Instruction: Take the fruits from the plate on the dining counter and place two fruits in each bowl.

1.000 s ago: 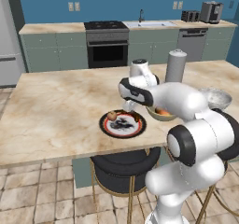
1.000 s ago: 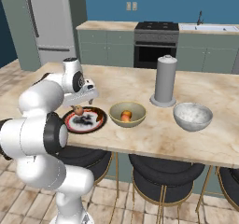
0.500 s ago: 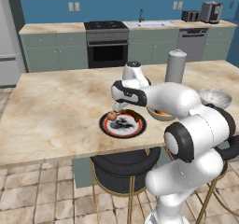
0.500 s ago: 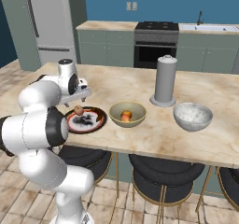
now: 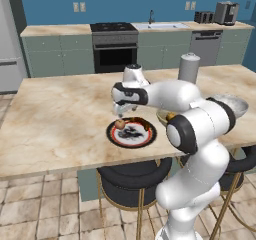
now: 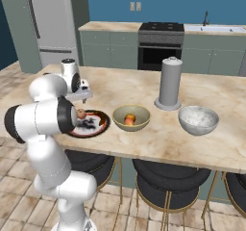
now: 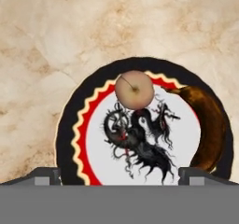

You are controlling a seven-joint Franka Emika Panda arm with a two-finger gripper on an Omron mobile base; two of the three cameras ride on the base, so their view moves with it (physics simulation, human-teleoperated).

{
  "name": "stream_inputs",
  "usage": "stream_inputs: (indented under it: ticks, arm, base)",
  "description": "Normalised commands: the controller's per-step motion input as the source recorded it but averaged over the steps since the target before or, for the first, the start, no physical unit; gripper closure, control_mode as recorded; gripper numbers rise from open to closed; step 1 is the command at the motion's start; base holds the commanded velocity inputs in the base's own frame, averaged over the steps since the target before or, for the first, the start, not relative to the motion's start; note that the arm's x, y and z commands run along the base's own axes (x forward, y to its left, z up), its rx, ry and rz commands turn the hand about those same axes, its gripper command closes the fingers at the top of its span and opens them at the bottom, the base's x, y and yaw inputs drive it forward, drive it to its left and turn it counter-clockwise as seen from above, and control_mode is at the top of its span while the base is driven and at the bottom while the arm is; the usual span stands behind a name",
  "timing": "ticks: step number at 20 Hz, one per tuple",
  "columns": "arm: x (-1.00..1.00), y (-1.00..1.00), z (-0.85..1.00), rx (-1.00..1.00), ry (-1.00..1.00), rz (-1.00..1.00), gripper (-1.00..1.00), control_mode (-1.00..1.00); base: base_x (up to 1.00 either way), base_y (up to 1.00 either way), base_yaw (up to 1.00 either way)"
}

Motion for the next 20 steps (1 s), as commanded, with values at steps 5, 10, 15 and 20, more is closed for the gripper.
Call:
stream_inputs:
  ticks: [5,10,15,20]
  arm:
    - [0.08,0.07,-0.39,-0.05,0.11,-0.03,-1.0,-1.0]
    - [0.17,0.0,-0.63,0.0,0.01,-0.01,-1.0,-1.0]
    - [0.21,0.0,-0.43,0.0,-0.01,-0.02,-1.0,-1.0]
    - [0.15,0.11,-0.03,0.0,0.0,-0.02,-1.0,-1.0]
  base:
    - [0.0,0.0,0.0]
    - [0.0,0.0,0.0]
    - [0.0,0.0,0.0]
    - [0.0,0.0,0.0]
